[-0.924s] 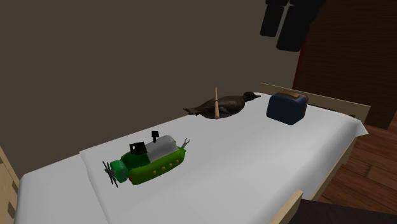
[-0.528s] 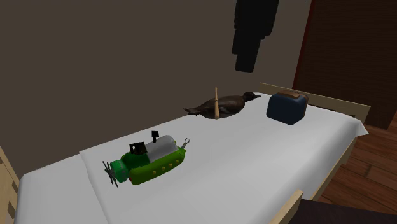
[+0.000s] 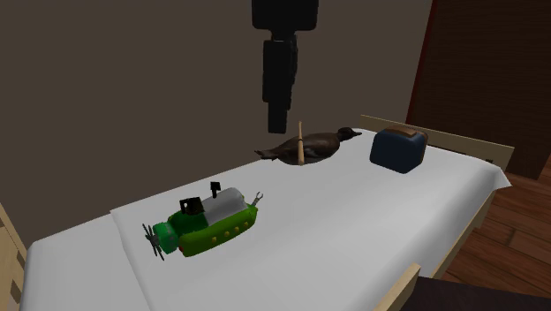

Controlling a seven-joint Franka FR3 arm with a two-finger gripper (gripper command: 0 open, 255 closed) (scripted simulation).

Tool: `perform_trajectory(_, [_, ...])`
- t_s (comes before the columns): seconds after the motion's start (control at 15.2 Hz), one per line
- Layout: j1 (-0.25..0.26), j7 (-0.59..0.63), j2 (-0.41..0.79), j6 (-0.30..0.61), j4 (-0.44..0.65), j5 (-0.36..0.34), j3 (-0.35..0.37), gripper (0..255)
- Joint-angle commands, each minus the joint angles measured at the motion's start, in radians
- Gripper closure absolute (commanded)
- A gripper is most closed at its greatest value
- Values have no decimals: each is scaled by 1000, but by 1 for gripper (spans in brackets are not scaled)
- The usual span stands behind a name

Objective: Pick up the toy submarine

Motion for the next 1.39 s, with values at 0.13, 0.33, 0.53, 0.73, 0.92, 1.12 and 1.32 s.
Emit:
perform_trajectory(0.13, [-6, -51, 156, 53, 76, 19, -44, 0])
perform_trajectory(0.33, [-13, -92, 275, 82, 143, 43, -71, 0])
perform_trajectory(0.53, [-24, -135, 396, 101, 221, 74, -93, 0])
perform_trajectory(0.73, [-41, -177, 520, 110, 311, 110, -106, 0])
perform_trajectory(0.92, [-64, -216, 646, 107, 413, 147, -113, 0])
perform_trajectory(1.12, [-92, -250, 776, 93, 529, 182, -112, 0])
perform_trajectory(1.32, [-119, -272, 882, 72, 635, 206, -107, 0])
